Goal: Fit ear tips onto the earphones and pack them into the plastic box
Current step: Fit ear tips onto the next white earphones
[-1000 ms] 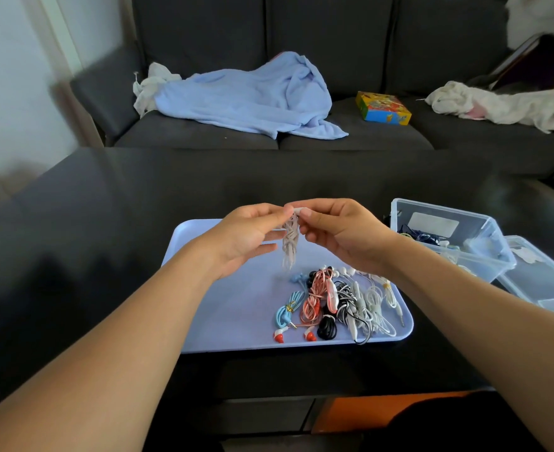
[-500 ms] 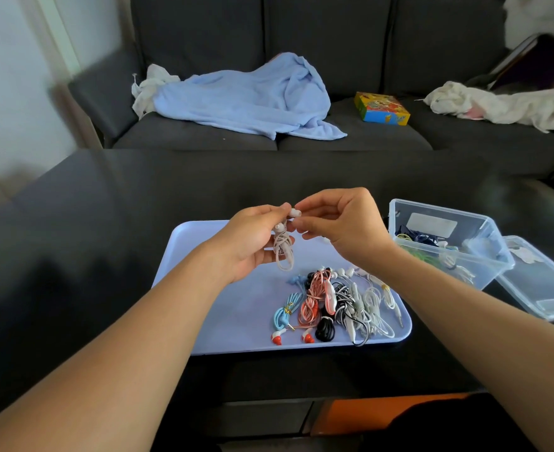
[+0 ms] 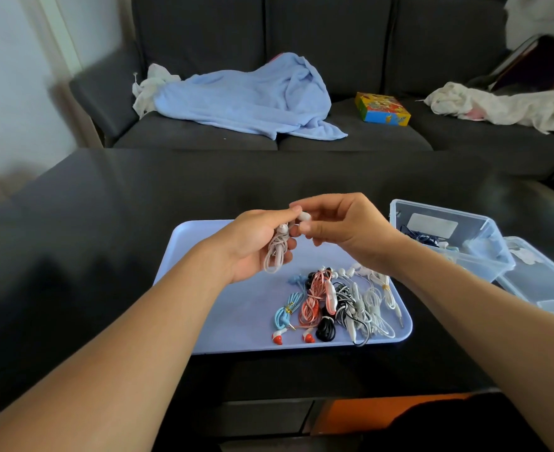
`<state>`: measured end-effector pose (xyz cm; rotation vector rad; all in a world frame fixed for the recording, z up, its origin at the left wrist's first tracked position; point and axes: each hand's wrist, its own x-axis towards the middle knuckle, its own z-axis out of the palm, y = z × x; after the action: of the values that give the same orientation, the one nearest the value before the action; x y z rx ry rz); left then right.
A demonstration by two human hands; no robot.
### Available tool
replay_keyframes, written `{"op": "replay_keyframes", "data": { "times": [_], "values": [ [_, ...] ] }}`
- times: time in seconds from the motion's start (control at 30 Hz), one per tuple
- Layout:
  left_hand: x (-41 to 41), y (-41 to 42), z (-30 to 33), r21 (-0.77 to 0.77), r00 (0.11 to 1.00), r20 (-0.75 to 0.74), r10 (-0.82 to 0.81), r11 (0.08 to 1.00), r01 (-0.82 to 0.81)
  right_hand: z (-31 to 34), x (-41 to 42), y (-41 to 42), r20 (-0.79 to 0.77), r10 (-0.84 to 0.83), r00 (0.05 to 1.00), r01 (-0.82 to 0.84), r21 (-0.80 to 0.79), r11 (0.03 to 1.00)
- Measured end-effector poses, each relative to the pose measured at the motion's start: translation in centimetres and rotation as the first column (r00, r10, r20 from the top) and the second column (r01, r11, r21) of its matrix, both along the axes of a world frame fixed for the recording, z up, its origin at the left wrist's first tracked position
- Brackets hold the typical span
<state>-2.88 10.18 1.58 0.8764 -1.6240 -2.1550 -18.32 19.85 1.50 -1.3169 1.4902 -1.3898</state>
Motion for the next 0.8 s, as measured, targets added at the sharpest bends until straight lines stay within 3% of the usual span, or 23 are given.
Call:
{"op": "replay_keyframes", "data": {
  "times": [0.1,0.33,0.5,0.6,0.8],
  "values": [
    [0.2,0.1,0.3,0.096,0.993,-0.043,-0.108,0.989,0.112,0.3,-0.3,0.2,0.060,0.072,0.996,-0.073,0.013,0.997],
    [0.2,0.5,0.5,0.061,0.987,-0.054,-0.152,0.986,0.156,0.3,-0.4,0.2,0.203,0.036,0.978,-0.051,0.070,0.996],
    [0.2,0.3,0.0,0.031,0.992,-0.028,-0.124,0.992,0.125,0.3,-0.2,0.1,0.128,0.010,0.992,-0.024,0.110,0.994],
    [0.2,0.2,-0.2,0.085,0.993,-0.038,-0.115,0.989,0.118,0.3,0.1,0.1,0.023,-0.024,0.999,0.022,0.077,0.997],
    [-0.9,0.7,0.4,0.204,0.996,-0.089,-0.009,0.979,0.027,0.6,-0.1,0.3,-0.018,-0.142,0.990,0.142,-0.037,0.989]
  ]
}}
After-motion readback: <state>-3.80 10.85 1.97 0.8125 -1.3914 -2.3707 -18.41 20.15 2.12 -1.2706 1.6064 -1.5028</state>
